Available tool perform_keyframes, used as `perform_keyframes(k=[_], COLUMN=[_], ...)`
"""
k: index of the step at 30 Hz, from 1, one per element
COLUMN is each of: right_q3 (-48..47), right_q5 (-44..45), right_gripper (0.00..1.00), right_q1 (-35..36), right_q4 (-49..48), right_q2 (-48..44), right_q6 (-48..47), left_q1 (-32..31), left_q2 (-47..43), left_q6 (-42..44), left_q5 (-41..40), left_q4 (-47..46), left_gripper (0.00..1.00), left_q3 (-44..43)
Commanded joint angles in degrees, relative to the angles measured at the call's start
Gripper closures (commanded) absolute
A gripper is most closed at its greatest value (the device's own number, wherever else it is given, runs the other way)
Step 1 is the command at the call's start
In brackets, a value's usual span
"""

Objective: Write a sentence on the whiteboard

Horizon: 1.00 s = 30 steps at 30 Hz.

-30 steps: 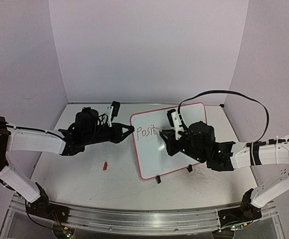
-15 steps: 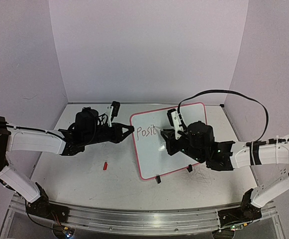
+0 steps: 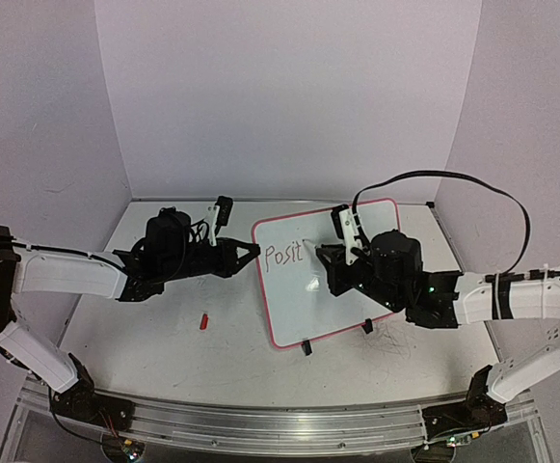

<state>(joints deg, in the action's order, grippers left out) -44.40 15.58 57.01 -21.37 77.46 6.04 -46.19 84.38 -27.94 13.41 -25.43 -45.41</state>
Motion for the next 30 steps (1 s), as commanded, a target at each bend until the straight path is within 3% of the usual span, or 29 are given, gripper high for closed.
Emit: perform_keyframes(k=[1, 16, 30], right_q3=[-2.2, -2.7, 0.4], right_q5=[0.8, 4.8, -1.3], right_gripper=[1.0, 1.0, 1.0], right_q1=[-0.2, -0.3, -0.3], right_q4=[-1.6, -1.3, -0.5], right_q2=[0.8, 3.0, -1.1], right_q6=[-0.3, -0.9, 1.2], left_q1=[0.3, 0.3, 0.3], left_q2=[-1.6, -1.7, -2.1], left_q6=[2.6, 2.7, 2.7], left_q5=[-1.2, -1.2, -1.5], left_q4=[1.5, 1.5, 1.5], left_gripper=[1.0, 1.0, 1.0], left_q3=[-1.7, -1.6, -1.5])
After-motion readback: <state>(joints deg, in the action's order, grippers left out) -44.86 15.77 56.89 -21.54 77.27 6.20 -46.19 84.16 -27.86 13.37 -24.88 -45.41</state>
